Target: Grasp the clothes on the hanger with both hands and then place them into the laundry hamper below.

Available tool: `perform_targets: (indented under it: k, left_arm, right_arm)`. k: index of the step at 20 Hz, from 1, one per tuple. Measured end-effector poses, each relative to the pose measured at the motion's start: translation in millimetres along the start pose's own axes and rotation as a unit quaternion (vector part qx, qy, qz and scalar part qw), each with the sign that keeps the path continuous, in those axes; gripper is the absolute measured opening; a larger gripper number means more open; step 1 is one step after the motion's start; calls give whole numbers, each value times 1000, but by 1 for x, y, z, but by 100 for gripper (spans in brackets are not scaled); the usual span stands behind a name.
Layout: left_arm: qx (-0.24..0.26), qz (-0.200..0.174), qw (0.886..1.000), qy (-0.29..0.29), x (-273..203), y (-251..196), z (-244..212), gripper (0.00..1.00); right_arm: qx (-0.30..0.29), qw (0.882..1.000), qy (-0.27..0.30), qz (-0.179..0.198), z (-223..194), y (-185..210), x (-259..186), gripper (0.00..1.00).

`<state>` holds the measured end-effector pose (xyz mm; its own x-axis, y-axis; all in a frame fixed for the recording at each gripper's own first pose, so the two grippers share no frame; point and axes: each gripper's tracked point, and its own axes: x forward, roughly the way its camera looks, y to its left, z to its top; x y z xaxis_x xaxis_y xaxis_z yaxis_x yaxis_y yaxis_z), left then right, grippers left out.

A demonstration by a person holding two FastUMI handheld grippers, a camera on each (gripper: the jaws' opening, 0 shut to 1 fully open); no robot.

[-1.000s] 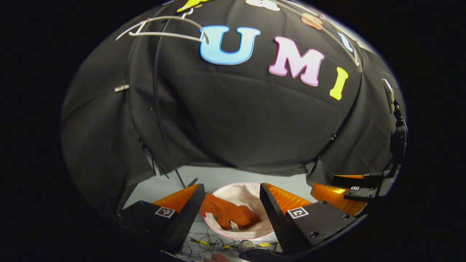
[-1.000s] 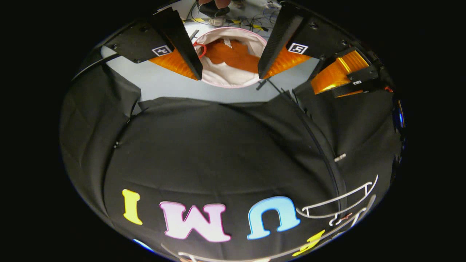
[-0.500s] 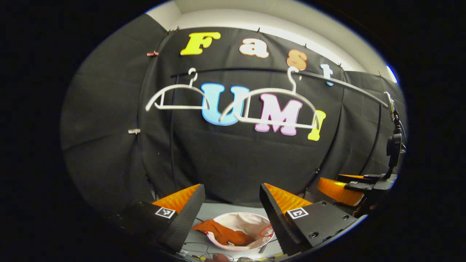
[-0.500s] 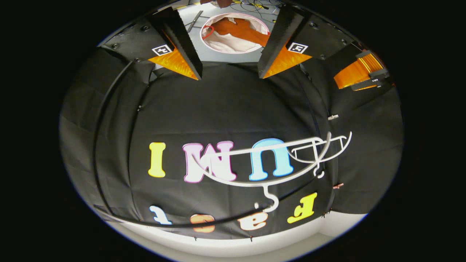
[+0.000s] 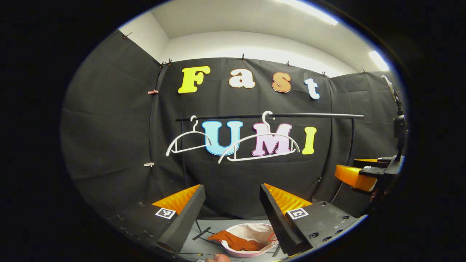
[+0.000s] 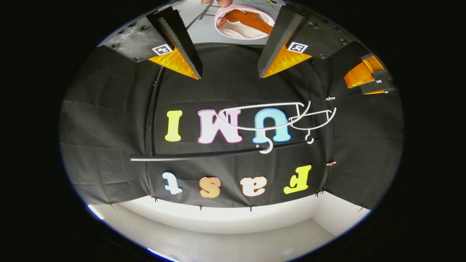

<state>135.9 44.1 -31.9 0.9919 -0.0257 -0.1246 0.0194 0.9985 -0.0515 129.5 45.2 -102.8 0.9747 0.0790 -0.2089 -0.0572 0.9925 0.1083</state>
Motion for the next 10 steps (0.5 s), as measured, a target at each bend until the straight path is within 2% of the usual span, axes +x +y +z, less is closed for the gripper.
perform_targets:
  k: [3,5,7,8,10]
  left_arm:
    - [7,-3,1000,-16,-22,-13,14,92]
    - [10,-3,999,-34,-39,-25,24,92]
    - [9,-5,998,-55,-52,-35,36,92]
    - [7,-10,998,-58,-57,-42,40,95]
    - [10,-22,998,-63,-62,-50,43,95]
  right_arm:
    - [1,1000,-15,1,11,-10,-21,99]
    - [6,1000,-20,3,19,-18,-34,98]
    - [3,1000,-29,-1,26,-29,-46,94]
    - [1,999,-34,-1,29,-34,-52,100]
    - [-4,999,-48,-11,39,-46,-63,96]
